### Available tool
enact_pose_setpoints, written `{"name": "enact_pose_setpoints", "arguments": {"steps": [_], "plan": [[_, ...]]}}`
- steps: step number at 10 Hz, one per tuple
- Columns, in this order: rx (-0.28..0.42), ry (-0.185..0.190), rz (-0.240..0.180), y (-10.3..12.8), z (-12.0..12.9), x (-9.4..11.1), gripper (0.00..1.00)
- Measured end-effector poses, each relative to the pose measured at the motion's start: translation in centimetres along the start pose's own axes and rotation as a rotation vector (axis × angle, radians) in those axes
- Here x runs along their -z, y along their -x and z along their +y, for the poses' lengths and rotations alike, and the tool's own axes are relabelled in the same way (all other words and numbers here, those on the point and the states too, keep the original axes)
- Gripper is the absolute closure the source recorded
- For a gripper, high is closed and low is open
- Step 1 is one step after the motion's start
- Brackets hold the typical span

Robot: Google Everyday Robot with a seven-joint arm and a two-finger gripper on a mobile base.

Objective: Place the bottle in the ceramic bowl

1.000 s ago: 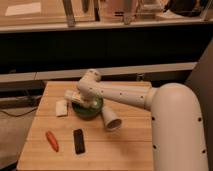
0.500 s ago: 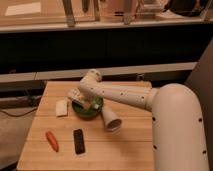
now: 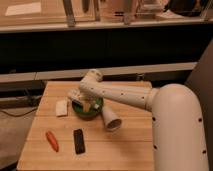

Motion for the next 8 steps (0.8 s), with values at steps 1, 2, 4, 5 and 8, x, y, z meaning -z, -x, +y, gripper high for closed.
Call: {"name": "enact_pose_setpoints", "arguments": {"steps": [1,2,4,5,8], "plan": [[-0.004,0.0,0.0,-0.11,-0.07,-0.01,0.2],[-0.008,0.0,-0.001,-0.16,-0.12,-0.07,0.2],[-0.011,0.0,-0.002,-0.14,-0.17,-0.12,0.2],[-0.016,-0.001,-0.002,-0.14,-0.28,-0.1,0.2],[-0.024,-0.002,-0.003,-0.16,-0.51,-0.1,0.2]]}}
